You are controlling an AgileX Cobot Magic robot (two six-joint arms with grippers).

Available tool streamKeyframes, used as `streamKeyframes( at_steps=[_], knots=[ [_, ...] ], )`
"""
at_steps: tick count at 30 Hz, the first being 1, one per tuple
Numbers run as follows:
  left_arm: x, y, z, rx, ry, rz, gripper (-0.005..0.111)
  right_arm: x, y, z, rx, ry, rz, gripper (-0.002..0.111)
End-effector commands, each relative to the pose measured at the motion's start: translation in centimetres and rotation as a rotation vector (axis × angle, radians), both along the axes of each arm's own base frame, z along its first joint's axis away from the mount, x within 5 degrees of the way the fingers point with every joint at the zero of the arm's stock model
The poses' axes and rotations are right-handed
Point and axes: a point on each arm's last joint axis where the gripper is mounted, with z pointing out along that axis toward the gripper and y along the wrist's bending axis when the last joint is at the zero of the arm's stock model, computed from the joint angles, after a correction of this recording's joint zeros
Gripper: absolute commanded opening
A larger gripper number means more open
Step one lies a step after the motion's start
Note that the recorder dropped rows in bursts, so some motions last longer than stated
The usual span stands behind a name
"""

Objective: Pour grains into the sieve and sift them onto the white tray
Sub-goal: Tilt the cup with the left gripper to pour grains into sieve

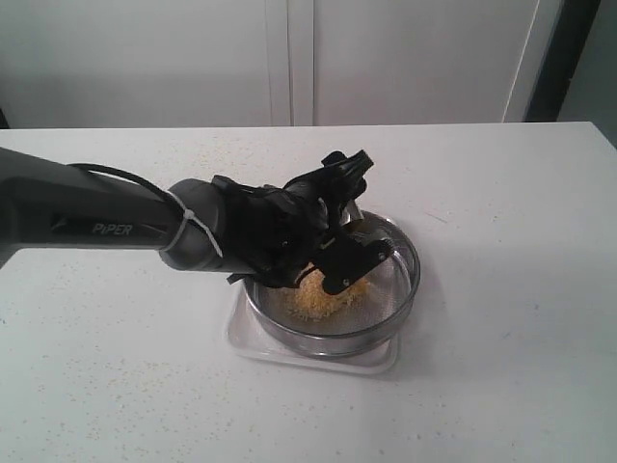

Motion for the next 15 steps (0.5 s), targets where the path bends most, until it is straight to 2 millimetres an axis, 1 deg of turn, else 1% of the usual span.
streamKeyframes(
  at_steps=[1, 4, 8, 11, 15],
  knots=[
    [0.1, 0.1, 1.1, 0.003, -0.047, 0.030, 0.000, 0.0, 0.0, 0.0, 0.002, -0.014, -0.006, 0.000],
    [0.4, 0.8, 1.4, 0.082, -0.105, 0.078, 0.000, 0.0, 0.0, 0.0, 0.002, -0.014, -0.006, 0.000],
    [0.4, 1.1, 1.6, 0.116, -0.130, 0.103, 0.000, 0.0, 0.0, 0.0, 0.002, -0.014, -0.006, 0.000],
    [0.0, 1.3, 1.6, 0.141, -0.136, 0.162, 0.000, 0.0, 0.0, 0.0, 0.002, -0.014, -0.006, 0.000],
    [-0.8, 1.5, 1.3, 0.223, -0.103, 0.206, 0.000, 0.0, 0.0, 0.0, 0.002, -0.014, -0.006, 0.000]
  ],
)
